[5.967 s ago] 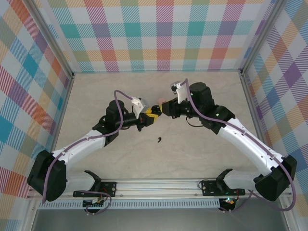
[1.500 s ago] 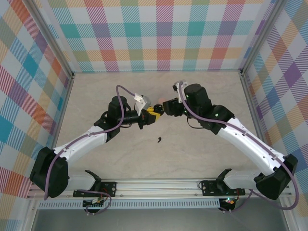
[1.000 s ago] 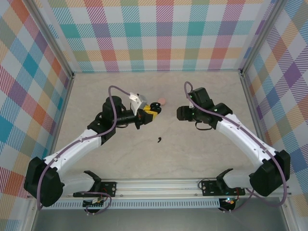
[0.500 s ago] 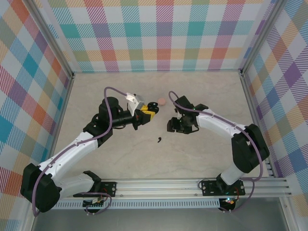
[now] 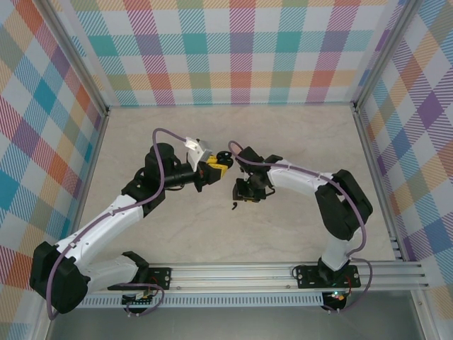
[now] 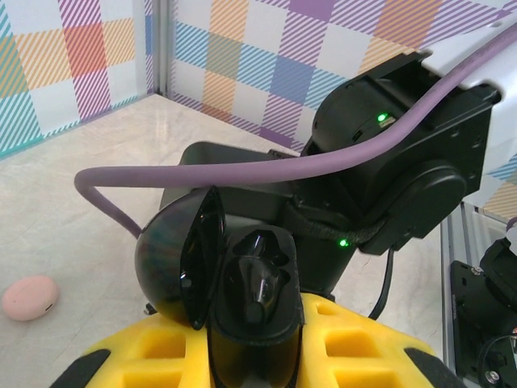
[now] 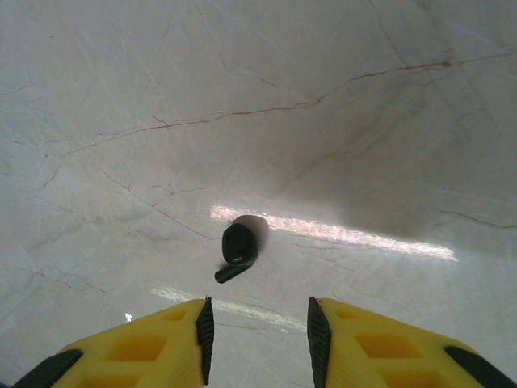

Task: Insert wireless bluetooth earbuds into charging case

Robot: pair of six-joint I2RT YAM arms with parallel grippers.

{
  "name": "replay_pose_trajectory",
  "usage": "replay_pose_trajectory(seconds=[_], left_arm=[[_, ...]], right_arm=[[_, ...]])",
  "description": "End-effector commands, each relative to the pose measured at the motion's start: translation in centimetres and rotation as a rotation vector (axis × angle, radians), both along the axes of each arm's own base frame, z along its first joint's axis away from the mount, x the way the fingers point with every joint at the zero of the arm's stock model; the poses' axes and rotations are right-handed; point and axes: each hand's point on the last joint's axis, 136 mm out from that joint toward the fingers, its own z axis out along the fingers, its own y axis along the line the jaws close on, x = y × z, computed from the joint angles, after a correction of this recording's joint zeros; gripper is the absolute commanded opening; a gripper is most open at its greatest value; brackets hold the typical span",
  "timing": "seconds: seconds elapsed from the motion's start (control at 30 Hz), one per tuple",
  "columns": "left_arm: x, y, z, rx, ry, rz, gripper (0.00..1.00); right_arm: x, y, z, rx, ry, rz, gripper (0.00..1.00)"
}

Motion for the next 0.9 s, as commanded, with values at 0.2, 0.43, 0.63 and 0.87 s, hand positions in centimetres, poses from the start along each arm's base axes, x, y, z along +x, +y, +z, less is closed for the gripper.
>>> replay_pose_trajectory(seconds=[0.2, 0.43, 0.63, 0.87], left_arm=[[-0.8, 0.0, 0.8, -0.019, -0.020, -0.008, 0.19], [-0.8, -0.1, 1.0, -0.021, -0.021, -0.010, 0.19], [-0.8, -0.1, 1.0, -0.022, -0.023, -0.010, 0.19], [-0.8, -0.1, 0.9, -0.018, -0.018, -0.011, 0.19]], right_arm=[[-0.1, 2.3, -1.0, 0.010, 0.050, 0.006, 0.36], [-0.4, 2.6, -2.1, -0.032, 0.067, 0.021, 0.35], [-0.5, 2.1, -2.9, -0.111, 0.059, 0.034, 0.33], [-0.3, 1.2, -3.9, -0.209, 0.048, 0.054, 0.32]])
